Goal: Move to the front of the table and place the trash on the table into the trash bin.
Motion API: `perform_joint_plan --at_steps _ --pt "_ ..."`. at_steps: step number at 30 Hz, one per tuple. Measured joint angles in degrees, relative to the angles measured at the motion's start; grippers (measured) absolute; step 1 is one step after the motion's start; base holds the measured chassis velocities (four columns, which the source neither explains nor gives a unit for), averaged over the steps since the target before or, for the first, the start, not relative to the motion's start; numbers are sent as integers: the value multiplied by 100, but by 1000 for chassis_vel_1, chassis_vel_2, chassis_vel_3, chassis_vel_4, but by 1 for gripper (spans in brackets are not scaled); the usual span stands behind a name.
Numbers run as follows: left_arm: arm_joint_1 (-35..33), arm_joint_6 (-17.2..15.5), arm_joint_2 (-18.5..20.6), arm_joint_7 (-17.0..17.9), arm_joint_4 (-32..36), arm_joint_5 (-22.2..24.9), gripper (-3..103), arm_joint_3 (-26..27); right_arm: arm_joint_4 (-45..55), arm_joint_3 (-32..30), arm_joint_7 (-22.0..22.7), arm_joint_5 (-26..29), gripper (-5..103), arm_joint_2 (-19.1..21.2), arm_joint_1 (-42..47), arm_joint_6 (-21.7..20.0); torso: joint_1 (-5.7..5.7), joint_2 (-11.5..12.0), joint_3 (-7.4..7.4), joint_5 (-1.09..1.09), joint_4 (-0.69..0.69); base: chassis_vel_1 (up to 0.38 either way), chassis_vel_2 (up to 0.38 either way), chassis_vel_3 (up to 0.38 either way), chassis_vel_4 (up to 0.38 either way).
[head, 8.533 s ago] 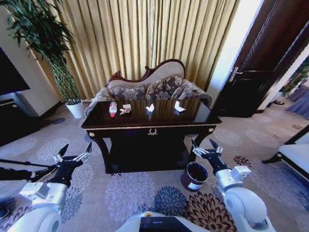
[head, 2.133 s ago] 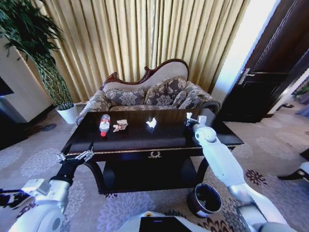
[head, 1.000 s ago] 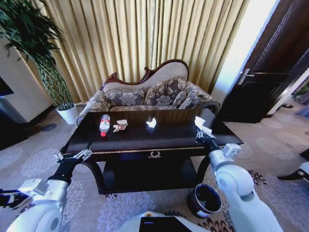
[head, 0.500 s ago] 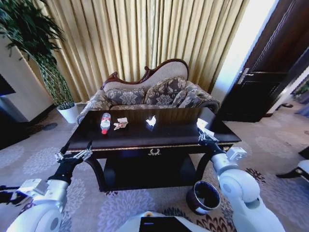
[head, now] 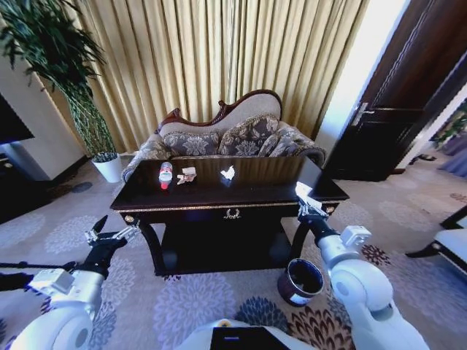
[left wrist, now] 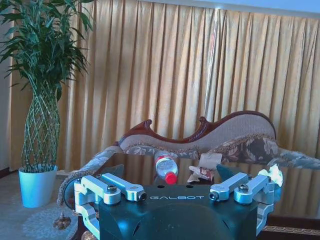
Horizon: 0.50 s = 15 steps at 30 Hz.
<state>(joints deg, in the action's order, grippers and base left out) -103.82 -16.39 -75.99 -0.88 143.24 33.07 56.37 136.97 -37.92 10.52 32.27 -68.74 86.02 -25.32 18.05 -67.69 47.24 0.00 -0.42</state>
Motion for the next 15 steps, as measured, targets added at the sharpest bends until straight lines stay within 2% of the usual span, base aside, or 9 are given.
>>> perform_joint_plan --at_steps 6,8,15 --pt "-1 3 34 5 0 64 100 34 -279 0 -70 -142 0 -85 115 31 3 1 2 -1 0 0 0 0 0" --pt "-3 7 60 10 -1 71 100 39 -845 29 -96 -529 0 -123 191 147 5 2 2 -1 0 0 0 0 0" --pt "28 15 122 29 0 176 100 65 -2187 170 -106 -863 0 -124 95 380 3 2 2 0 -1 0 0 0 0"
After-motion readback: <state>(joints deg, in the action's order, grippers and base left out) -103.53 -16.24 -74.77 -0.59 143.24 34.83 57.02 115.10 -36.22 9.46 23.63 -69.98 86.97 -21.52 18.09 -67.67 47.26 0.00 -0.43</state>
